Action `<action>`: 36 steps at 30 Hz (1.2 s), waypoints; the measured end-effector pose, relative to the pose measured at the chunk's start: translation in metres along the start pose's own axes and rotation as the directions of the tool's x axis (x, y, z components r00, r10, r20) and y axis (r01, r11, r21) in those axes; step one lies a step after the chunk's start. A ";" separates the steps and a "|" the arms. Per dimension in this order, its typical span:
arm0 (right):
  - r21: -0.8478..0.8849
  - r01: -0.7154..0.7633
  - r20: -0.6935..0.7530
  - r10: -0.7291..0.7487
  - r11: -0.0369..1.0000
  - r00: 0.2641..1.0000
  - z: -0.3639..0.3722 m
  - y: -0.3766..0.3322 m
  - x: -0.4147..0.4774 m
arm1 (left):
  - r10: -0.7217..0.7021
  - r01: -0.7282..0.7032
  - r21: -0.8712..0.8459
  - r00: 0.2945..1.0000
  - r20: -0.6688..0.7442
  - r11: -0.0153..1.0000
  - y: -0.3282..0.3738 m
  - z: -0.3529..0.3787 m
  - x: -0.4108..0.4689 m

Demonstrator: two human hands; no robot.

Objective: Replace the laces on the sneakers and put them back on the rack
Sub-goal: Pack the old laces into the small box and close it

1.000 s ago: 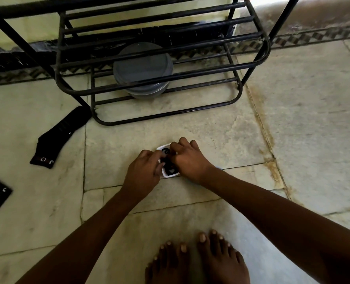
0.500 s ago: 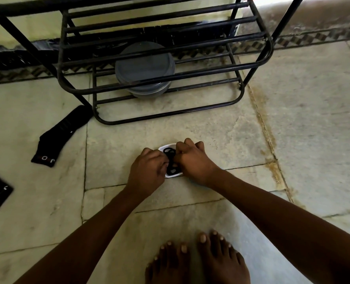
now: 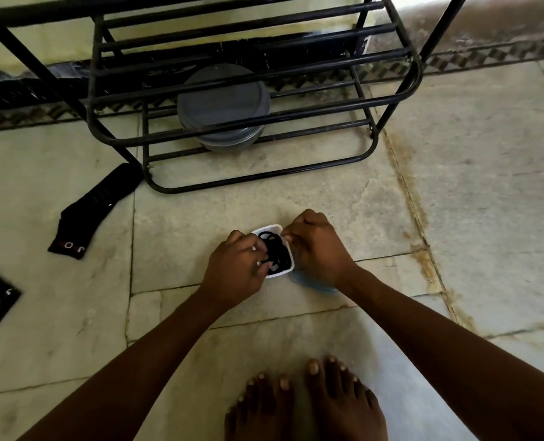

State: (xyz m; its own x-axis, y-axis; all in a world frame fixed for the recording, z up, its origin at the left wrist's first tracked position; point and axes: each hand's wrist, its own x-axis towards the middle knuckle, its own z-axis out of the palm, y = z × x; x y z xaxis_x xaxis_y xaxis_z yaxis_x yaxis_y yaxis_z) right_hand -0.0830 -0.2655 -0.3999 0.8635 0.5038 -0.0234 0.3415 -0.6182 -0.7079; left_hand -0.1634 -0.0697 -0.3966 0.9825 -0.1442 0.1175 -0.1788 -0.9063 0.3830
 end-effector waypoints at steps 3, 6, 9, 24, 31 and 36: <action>-0.084 -0.170 0.021 0.172 0.982 0.985 -0.012 0.008 -0.018 | -0.096 0.096 -0.018 0.995 0.008 0.995 0.005 0.005 0.002; -0.239 -0.248 0.106 0.279 0.939 0.954 -0.024 0.016 -0.034 | -0.275 0.282 -0.115 0.959 0.071 0.953 0.010 0.010 0.006; -0.361 -0.172 0.197 0.255 0.917 0.947 -0.033 0.022 -0.046 | -0.365 0.383 -0.165 0.922 0.128 0.909 0.009 0.014 0.010; -0.036 -0.279 -0.041 0.277 0.960 0.960 -0.031 0.011 -0.033 | -0.429 0.438 -0.254 0.898 0.095 0.862 0.013 0.015 0.007; 0.134 -0.201 -0.005 0.204 0.970 0.979 -0.009 -0.019 -0.029 | -0.392 0.389 -0.232 0.919 0.032 0.892 0.021 0.018 0.001; 0.013 -0.282 0.118 0.279 0.959 0.953 0.002 -0.034 -0.030 | -0.388 0.367 -0.269 0.921 -0.027 0.890 0.026 0.014 -0.007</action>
State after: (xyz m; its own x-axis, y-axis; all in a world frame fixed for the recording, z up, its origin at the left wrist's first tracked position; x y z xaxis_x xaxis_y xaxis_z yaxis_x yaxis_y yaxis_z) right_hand -0.1209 -0.2584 -0.3762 0.8746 0.3787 -0.3028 0.0792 -0.7276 -0.6814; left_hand -0.1741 -0.0980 -0.4005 0.9731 0.2301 -0.0154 0.1880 -0.7530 0.6306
